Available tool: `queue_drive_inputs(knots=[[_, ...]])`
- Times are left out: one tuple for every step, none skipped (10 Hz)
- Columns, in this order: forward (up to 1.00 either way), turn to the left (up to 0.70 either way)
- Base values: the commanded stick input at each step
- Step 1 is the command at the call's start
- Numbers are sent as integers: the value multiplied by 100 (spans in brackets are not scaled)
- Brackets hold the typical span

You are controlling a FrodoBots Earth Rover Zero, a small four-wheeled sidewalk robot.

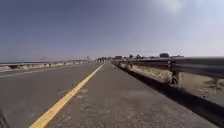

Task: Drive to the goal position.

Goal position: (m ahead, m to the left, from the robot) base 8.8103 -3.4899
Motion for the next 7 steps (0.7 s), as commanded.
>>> queue_drive_inputs(knots=[[30, 5], [30, 0], [30, 0], [30, 0], [30, 0], [30, 0], [30, 0]])
